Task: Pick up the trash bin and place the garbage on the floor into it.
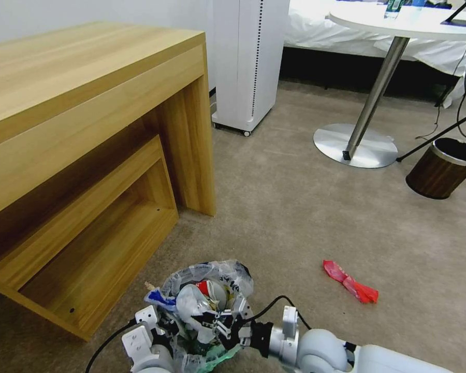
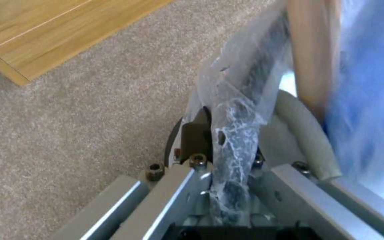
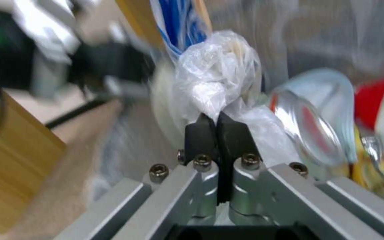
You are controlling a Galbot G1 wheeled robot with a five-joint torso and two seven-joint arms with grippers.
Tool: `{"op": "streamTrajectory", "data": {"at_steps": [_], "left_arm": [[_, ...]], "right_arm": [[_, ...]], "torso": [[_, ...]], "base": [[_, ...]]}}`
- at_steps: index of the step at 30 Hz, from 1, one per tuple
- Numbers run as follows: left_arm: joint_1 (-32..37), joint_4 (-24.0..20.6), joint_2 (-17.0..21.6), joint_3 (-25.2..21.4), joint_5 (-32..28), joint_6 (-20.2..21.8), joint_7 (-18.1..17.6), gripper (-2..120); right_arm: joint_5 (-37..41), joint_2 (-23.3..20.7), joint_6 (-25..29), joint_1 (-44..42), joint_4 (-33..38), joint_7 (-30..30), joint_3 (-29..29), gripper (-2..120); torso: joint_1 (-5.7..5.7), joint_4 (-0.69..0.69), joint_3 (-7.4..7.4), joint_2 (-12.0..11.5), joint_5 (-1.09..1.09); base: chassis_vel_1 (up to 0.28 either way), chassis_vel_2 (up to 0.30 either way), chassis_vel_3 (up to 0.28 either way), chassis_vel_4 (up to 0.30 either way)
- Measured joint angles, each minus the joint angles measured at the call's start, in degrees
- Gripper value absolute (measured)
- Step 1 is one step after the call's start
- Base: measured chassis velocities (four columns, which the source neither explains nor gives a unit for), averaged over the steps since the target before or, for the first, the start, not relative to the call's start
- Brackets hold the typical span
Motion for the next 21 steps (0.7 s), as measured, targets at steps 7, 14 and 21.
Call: {"op": "streamTrajectory", "data": {"at_steps": [7, 14, 21], "left_arm": [[0.2, 0.19, -0.11, 0.15, 0.4, -0.13, 0.3, 0], [0.74, 0.21, -0.23, 0.41, 1.63, -0.25, 0.6, 0], [1.39, 0.26, -0.39, 0.79, 2.68, -0.35, 0.79, 0]], "right_arm": [[-2.61, 1.72, 0.93, -0.66, -4.08, 1.16, -2.79, 0], [-3.89, 1.02, 0.85, -0.66, -3.19, 1.09, -2.35, 0], [-0.73, -0.93, -2.54, 0.98, -0.81, -7.21, 1.22, 20]], "torso": [[0.0, 0.0, 0.0, 0.01, 0.0], [0.0, 0.0, 0.0, 0.0, 0.0], [0.0, 0.0, 0.0, 0.0, 0.0]], "base": [[0.0, 0.0, 0.0, 0.0], [0.0, 0.0, 0.0, 0.0], [0.0, 0.0, 0.0, 0.0]]}}
